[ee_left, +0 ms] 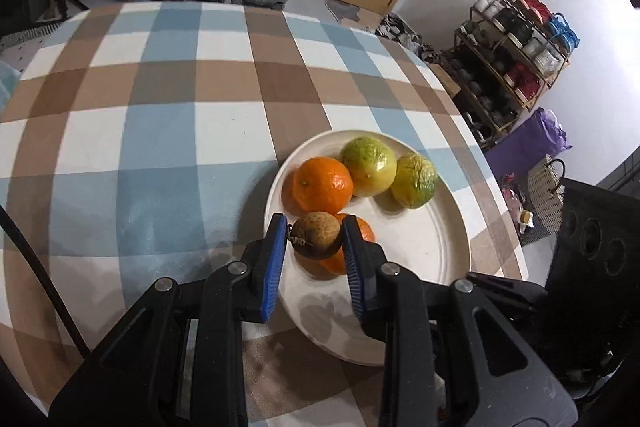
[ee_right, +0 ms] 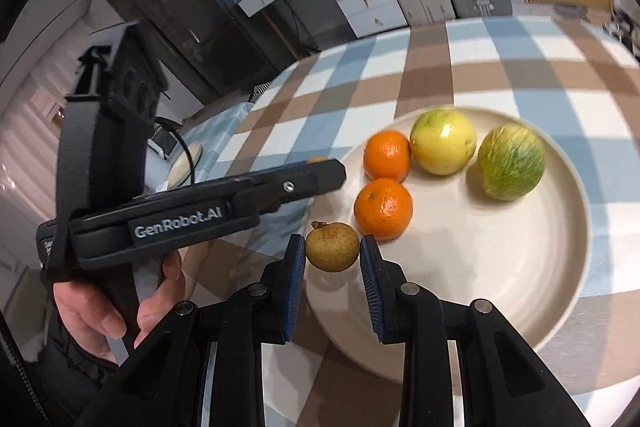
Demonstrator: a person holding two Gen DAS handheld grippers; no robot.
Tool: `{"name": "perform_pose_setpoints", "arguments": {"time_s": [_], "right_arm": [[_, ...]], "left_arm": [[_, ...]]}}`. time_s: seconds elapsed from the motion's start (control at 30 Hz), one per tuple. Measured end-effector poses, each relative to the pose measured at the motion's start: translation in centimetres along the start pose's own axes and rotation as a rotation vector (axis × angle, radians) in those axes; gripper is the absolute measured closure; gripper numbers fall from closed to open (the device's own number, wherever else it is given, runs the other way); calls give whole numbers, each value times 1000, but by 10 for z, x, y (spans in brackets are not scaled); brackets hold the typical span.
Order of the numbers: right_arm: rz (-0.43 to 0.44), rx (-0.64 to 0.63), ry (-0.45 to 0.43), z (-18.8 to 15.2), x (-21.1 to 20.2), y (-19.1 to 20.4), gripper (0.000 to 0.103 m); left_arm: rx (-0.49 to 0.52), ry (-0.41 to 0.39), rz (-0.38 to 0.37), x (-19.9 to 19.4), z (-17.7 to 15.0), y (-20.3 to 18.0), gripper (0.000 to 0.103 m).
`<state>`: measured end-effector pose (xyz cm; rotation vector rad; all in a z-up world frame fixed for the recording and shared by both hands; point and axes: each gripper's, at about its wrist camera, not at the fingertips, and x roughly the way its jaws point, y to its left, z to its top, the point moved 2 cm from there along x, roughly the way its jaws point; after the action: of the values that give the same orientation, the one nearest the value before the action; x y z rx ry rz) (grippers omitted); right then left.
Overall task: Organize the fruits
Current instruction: 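Carry both brown fruits over the white plate and open both grippers, then withdraw both grippers from the plate back over the table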
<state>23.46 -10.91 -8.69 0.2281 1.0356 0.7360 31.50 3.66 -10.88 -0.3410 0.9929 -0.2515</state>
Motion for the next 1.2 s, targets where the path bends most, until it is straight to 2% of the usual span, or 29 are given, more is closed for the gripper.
{"name": "perform_pose_setpoints", "arguments": {"time_s": [0.43,0.6,0.63,0.7,0.73,0.8,0.97,1.03,1.1,1.2], "right_arm": [[-23,32,27,2,29,-3,74],[-25,41,32,2,35,-3,74],[-28,41,32,1,33,-3,74],[-36,43,27,0,31,-4,66],[-26,46,23,-1,29,-4,64],[-19,45,13,-5,20,-3,54],[-10,28,-11,-8,-2,-2,51],[-9,23,-27,-11,-14,-2,49],[-20,16,-48,-15,-29,-2,41],[-31,11,-89,-24,-55,-4,32]], "left_arm": [[4,26,10,12,-6,1,78],[13,24,-10,12,-6,-3,77],[15,23,-9,11,-6,-3,75],[16,19,5,10,-5,-3,66],[17,20,2,8,-6,-4,66],[18,20,4,4,-6,-5,61],[22,-26,-5,-18,-9,-11,39],[28,-49,-3,-30,-12,-15,37],[42,-74,22,-42,-16,-22,29],[69,-133,73,-64,-28,-34,23]]}}
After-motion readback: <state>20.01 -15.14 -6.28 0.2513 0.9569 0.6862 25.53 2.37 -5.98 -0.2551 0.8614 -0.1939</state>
